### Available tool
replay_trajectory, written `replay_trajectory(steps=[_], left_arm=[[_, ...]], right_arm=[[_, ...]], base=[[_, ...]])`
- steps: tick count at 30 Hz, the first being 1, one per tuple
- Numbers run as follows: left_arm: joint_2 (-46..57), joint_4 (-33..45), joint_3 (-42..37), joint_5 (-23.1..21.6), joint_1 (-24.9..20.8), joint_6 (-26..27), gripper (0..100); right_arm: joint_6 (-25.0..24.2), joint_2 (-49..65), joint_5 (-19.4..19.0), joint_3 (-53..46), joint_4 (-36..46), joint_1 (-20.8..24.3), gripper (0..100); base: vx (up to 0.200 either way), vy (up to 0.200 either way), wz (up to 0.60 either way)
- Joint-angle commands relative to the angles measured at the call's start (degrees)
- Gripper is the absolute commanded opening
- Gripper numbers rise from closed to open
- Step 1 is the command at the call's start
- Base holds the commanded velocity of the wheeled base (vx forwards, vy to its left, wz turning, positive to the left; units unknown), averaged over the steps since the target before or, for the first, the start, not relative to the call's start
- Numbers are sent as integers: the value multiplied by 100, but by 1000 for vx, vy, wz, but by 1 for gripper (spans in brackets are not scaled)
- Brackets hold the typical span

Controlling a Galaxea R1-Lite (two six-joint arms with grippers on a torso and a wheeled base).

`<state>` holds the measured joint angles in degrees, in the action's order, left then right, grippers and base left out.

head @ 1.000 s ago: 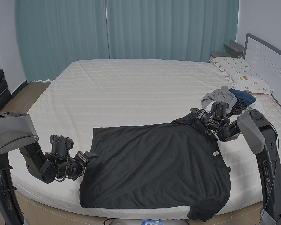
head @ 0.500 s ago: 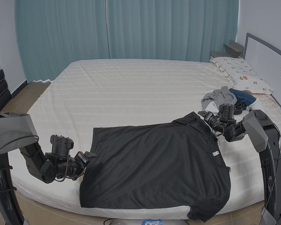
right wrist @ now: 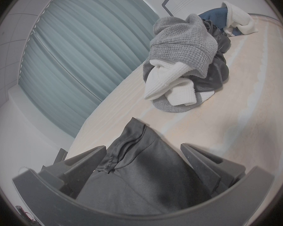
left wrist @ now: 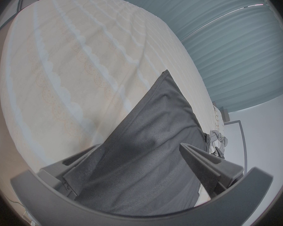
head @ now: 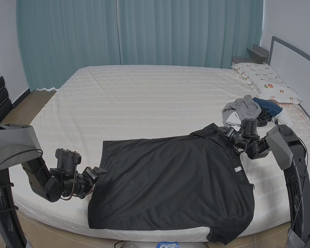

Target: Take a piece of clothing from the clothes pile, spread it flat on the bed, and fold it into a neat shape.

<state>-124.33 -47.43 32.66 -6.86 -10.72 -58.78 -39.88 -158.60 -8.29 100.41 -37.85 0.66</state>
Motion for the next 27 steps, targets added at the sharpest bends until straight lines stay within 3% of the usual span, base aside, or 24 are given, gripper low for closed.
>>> replay_trajectory(steps=[1,10,11,27], left_arm=[[-3,-3,4,1,-1,-2,100],[-3,-3,4,1,-1,-2,100],[-3,-3,4,1,-1,-2,100],[-12,-3,4,10,-10,-2,100]], right_arm=[[-3,-127,-6,92,6,-57,100],[-3,-329,-6,277,23,-39,100],[-3,-338,-6,312,50,-39,0],[-55,-338,64,620,-126,-171,0]], base=[[0,0,0],[0,0,0],[0,0,0],[0,0,0]])
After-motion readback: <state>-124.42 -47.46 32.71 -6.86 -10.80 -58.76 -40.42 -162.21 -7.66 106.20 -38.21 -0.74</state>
